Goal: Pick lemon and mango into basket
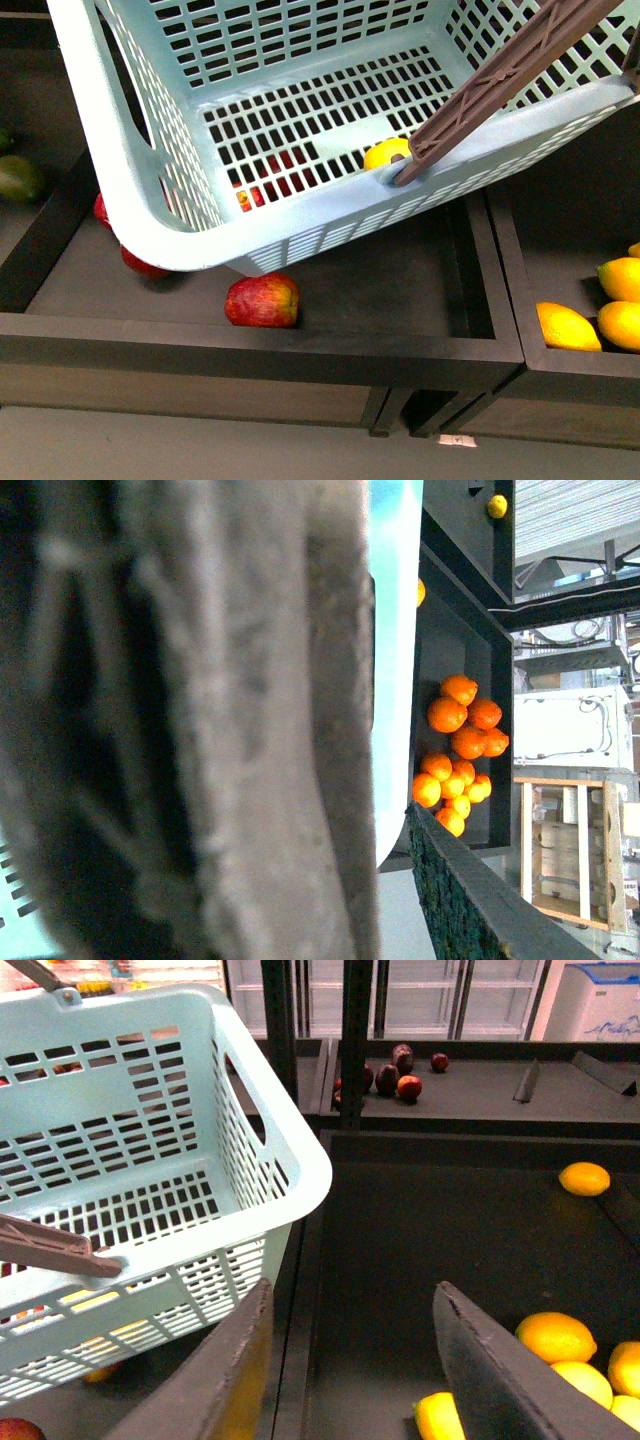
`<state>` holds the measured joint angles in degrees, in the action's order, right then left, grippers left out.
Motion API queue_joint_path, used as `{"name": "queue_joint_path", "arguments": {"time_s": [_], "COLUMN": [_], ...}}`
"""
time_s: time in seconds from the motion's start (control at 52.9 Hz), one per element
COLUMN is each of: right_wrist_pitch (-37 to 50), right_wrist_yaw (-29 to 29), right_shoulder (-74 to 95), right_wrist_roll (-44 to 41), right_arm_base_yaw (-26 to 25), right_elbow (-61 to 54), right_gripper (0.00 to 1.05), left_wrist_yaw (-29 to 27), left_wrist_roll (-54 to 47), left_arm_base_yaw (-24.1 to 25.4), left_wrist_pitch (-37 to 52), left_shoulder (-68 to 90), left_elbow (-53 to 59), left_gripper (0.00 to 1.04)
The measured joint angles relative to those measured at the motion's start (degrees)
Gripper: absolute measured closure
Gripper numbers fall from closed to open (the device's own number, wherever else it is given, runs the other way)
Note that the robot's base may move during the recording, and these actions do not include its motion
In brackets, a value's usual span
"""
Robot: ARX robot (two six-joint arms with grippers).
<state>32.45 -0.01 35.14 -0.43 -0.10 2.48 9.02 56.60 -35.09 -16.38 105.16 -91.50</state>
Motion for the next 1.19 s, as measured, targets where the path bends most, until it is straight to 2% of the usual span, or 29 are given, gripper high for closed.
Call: {"name": "queue_joint_path", "arguments": {"time_s": [0.302,0.454,0.794,1.191], "right_wrist_pitch": [-0.02,-0.04,-0.09,-0.11], "right_wrist_yaw": [0.13,0.2,0.07,0.02], "right_shoulder": [0.02,0.0,-0.02,-0.15], "right_wrist_roll": [0.04,0.2,0.22,0.24], "right_arm_base_yaw": [0.0,0.0,0.0,0.02], "right_elbow": [-0.02,-0.09,-0.15,-0.22], "right_gripper": [0.08,0.09,0.09,0.09], "left_wrist_yaw": [-0.09,1.14,-0.48,0.26], "left_wrist_roll": [0.0,0.42,-0.02,0.0], "left_arm_base_yaw": [-0.11,-0.7,-0.15,-0.04], "left_wrist_pitch": [0.0,0.0,0.0,0.0], "left_shoulder": [0.0,0.0,0.02,0.07], "left_elbow": [-0.02,-0.02,-0.09,-0.15], "left_gripper": [0.77,0.77,0.77,0.77]}}
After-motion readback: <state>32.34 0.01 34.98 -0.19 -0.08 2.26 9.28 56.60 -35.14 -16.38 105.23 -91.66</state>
